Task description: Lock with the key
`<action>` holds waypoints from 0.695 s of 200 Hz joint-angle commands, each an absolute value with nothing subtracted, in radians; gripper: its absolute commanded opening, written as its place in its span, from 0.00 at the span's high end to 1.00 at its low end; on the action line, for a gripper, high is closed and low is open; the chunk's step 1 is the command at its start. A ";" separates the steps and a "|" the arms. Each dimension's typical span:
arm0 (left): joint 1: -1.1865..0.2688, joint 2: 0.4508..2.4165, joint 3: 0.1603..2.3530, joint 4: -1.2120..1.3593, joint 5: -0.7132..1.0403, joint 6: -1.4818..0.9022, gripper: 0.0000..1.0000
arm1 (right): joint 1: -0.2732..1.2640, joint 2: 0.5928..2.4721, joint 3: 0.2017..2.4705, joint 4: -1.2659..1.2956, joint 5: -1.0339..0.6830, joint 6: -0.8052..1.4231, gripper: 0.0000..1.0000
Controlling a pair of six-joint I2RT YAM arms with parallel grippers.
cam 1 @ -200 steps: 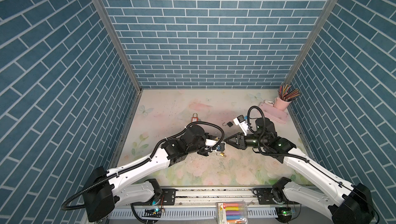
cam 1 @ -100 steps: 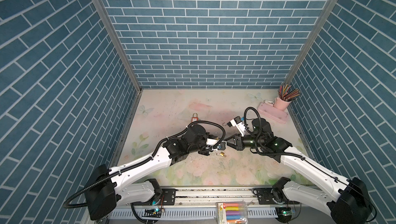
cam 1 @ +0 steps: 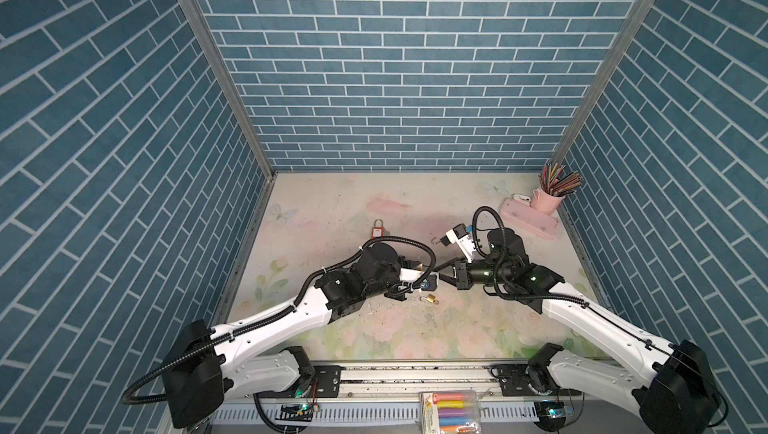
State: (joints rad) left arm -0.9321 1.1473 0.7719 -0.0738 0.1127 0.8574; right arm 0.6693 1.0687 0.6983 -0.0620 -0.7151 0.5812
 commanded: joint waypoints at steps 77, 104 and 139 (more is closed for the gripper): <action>-0.947 1.137 0.802 0.106 0.149 0.878 1.00 | 0.689 1.124 0.690 -0.020 -0.771 0.615 1.00; -0.950 1.150 0.817 0.119 0.165 0.877 1.00 | 0.696 1.142 0.686 -0.013 -0.777 0.614 1.00; -0.955 1.166 0.840 0.124 0.188 0.877 1.00 | 0.699 1.168 0.687 -0.006 -0.794 0.601 1.00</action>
State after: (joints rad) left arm -0.9333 1.1637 0.7586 -0.0559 0.0788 0.8688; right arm 0.6697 1.1351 0.6983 -0.0139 -0.7387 0.5976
